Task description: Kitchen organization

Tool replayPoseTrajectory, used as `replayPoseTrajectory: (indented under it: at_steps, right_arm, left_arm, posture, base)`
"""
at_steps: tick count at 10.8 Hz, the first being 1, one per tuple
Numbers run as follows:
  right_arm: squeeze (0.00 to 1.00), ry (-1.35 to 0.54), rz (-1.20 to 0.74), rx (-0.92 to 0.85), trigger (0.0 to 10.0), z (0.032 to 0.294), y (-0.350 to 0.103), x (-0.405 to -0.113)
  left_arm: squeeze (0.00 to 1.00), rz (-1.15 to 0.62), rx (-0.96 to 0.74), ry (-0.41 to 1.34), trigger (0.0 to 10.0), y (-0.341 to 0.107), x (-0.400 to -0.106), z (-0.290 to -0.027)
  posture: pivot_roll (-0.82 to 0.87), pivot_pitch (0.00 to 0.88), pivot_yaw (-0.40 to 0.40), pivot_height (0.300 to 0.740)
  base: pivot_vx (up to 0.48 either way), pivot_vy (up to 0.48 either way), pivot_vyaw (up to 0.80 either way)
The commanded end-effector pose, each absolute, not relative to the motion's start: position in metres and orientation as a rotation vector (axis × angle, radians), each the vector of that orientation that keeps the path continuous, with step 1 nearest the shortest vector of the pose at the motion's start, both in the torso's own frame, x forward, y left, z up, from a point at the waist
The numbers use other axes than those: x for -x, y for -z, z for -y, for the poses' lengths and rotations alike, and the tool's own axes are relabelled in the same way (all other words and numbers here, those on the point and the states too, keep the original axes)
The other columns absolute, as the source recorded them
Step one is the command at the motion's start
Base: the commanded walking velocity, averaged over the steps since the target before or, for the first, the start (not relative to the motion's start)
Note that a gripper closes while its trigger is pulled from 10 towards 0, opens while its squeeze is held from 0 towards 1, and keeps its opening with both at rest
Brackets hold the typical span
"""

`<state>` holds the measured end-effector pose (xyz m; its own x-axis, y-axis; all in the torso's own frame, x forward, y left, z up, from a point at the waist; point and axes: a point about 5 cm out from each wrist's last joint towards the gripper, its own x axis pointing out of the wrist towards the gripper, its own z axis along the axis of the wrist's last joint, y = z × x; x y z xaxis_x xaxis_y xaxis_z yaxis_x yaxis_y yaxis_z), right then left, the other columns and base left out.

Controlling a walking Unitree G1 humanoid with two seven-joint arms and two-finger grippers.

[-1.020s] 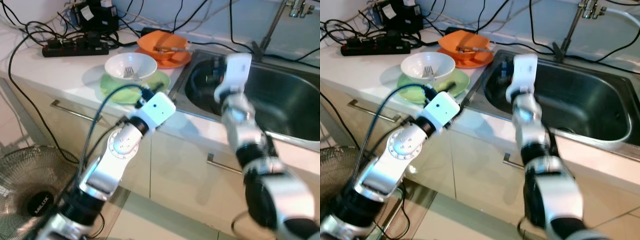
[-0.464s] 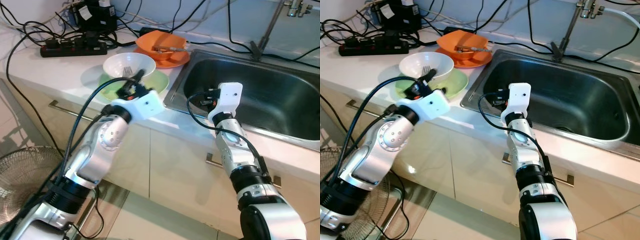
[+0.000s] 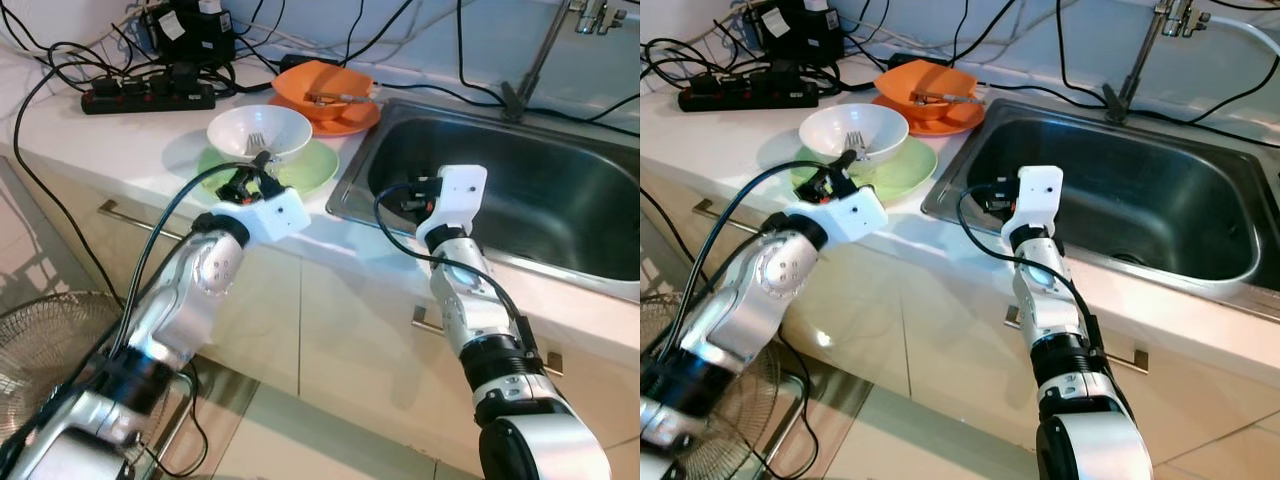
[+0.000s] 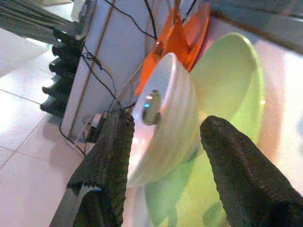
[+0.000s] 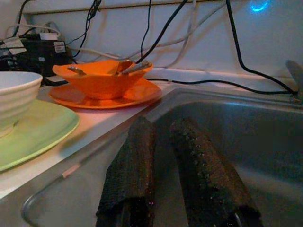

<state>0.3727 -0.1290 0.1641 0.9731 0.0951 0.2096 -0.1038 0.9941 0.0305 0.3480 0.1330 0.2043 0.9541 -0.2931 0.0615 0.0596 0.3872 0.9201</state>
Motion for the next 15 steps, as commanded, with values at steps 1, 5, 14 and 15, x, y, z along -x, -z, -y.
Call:
replayPoseTrajectory:
  at_steps: [1,5,14,15]
  right_arm:
    - [0.0,-0.089,0.212,-0.053,10.0,0.13,-0.165,-0.371]
    - [0.0,-0.077,0.205,-0.061,10.0,0.13,-0.166,-0.371]
    - [0.0,-0.056,0.199,-0.064,10.0,0.133,-0.167,-0.37]
    - [0.0,-0.056,0.199,-0.064,10.0,0.133,-0.167,-0.37]
  left_arm:
    - [0.0,0.256,-1.172,0.212,10.0,-0.21,-0.351,-0.132]
    - [0.0,0.247,-1.215,0.188,10.0,-0.21,-0.367,-0.135]
    - [0.0,0.3,-1.207,0.25,0.0,-0.211,-0.379,-0.123]
    - [0.0,0.301,-1.208,0.253,0.0,-0.21,-0.379,-0.122]
  posture:
    - [0.13,0.04,-0.025,0.74]
    - [0.12,0.056,-0.023,0.74]
    - [0.1,0.064,-0.02,0.74]
    - [0.1,0.064,-0.018,0.74]
  base:
    - [0.0,0.0,0.0]
    - [0.0,0.0,0.0]
    - [0.0,0.0,0.0]
    - [0.0,0.0,0.0]
